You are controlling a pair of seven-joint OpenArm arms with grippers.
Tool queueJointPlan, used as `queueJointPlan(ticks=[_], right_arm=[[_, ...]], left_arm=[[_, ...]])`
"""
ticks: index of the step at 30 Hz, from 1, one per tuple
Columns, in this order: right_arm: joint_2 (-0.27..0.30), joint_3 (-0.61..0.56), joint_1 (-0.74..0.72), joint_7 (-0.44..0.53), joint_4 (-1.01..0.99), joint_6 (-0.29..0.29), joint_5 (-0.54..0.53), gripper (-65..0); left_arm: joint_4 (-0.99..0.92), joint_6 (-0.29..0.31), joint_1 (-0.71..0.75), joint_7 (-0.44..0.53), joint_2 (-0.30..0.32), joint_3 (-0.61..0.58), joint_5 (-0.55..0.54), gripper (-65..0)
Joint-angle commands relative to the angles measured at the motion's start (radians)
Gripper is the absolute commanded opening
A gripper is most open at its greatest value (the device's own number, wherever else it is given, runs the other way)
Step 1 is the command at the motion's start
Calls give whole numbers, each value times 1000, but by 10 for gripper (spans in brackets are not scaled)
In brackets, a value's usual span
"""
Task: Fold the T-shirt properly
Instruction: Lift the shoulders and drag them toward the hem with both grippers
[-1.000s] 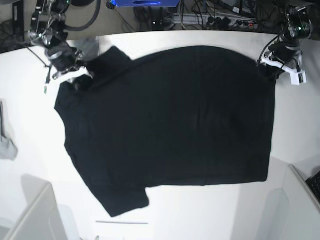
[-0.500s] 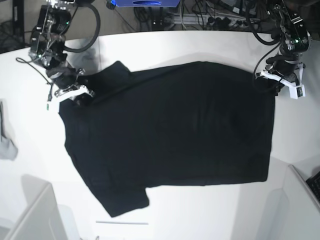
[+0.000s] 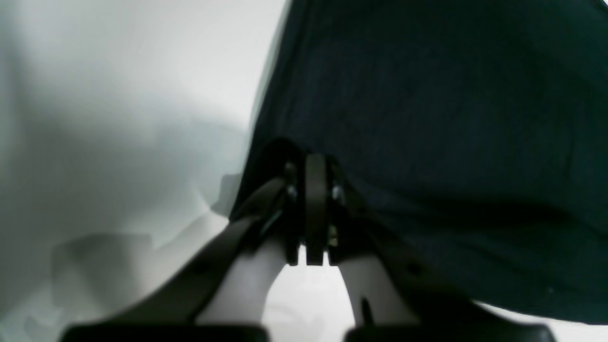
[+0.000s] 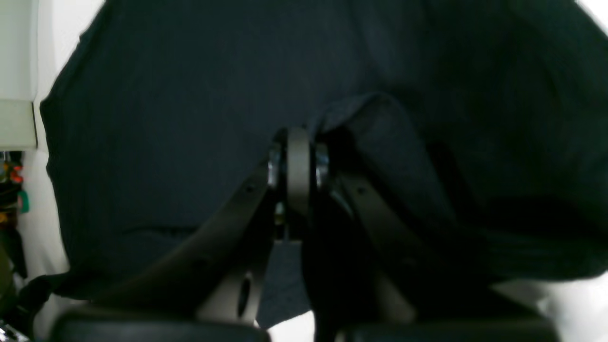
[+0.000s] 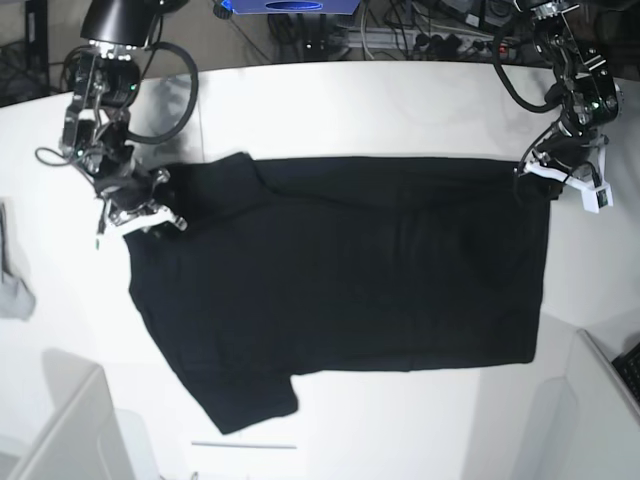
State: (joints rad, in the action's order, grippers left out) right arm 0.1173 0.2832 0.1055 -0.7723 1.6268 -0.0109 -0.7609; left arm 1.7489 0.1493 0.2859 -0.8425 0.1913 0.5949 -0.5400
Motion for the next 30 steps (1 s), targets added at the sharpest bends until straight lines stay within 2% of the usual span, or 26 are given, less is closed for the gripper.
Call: queueJointPlan(ticks=[1,24,30], right_arm=[[12,3,-23,17,3,7,-12,-650],[35,-8,-240,17,-256,7,-12,-650],[52,-68,-275,24,-316,7,-12,-650]], left_arm=[[7,0,-7,19,14,7,-7,-650],[-88,0,-135,19,32,7,-5,-650],[-100,0,-176,21,24,0,131,-650]])
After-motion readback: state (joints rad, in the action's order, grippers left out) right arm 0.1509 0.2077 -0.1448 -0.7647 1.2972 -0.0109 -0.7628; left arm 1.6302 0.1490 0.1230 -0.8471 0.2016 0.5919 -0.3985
